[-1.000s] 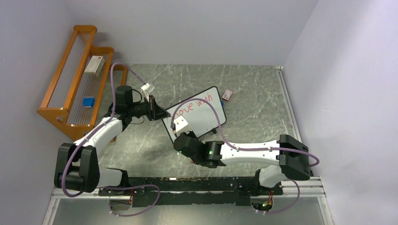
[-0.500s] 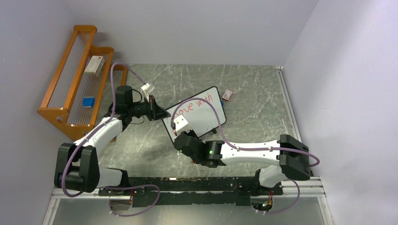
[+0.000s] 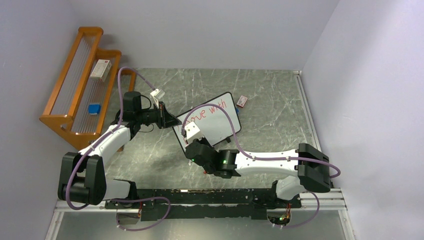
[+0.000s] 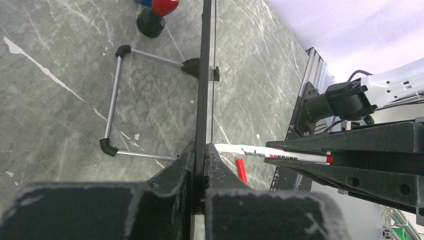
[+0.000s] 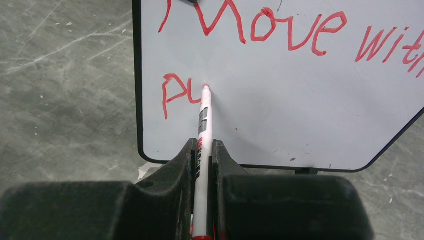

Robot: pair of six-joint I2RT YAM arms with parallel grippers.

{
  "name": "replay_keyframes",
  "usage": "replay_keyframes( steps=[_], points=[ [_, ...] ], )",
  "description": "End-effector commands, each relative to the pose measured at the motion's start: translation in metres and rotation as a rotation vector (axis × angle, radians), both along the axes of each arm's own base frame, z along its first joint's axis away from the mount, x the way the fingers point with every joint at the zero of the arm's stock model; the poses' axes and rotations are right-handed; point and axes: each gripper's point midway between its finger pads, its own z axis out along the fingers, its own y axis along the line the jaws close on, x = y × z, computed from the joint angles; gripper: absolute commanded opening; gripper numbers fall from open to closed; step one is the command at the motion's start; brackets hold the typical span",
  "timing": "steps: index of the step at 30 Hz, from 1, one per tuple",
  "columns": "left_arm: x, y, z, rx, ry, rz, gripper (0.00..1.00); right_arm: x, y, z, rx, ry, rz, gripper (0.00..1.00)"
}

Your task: Write a sentence on the whiteboard

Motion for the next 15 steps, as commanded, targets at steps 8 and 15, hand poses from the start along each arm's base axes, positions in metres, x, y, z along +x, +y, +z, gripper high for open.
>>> replay_keyframes(
  steps=[8, 15],
  points=[
    [-0.0046, 0.0049, -0.0232, 0.048, 0.094, 0.026, 0.05, 0.0134, 0.0047, 0.0242, 0.081, -0.042, -0.044, 0.0],
    [-0.0043, 0.0051, -0.0227, 0.049, 0.091, 0.027, 0.05, 0.011, 0.0041, 0.0158, 0.061, -0.02, -0.039, 0.0]
  ],
)
